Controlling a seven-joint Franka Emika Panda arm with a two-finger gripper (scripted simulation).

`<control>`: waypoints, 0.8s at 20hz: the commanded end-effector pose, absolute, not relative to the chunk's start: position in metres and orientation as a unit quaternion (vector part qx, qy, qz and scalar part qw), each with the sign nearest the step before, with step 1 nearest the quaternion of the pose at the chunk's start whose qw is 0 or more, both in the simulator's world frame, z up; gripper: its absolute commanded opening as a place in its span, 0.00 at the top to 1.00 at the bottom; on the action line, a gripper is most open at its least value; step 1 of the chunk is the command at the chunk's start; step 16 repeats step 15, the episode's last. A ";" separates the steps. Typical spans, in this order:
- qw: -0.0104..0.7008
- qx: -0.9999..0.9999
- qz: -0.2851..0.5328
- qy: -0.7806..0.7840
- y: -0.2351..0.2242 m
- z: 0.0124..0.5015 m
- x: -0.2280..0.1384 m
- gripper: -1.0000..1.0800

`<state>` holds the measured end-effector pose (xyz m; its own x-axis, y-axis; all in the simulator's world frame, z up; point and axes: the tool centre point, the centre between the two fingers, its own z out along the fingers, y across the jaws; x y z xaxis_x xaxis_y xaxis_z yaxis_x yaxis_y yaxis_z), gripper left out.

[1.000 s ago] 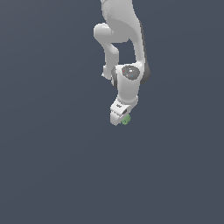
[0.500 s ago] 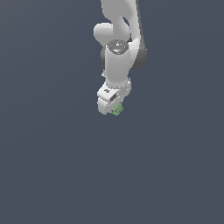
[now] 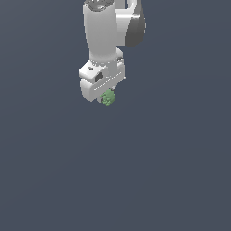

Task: Pick up the object and move it to a goal position.

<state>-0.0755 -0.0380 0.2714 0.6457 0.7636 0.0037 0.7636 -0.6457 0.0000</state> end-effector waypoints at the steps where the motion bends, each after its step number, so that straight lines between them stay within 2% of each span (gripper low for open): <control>1: 0.001 -0.907 -0.001 -0.421 -0.050 0.292 -0.076 1.00; 8: 0.001 -0.907 0.000 -0.421 -0.072 0.329 -0.074 1.00; 16: 0.000 -0.907 0.000 -0.421 -0.080 0.340 -0.072 1.00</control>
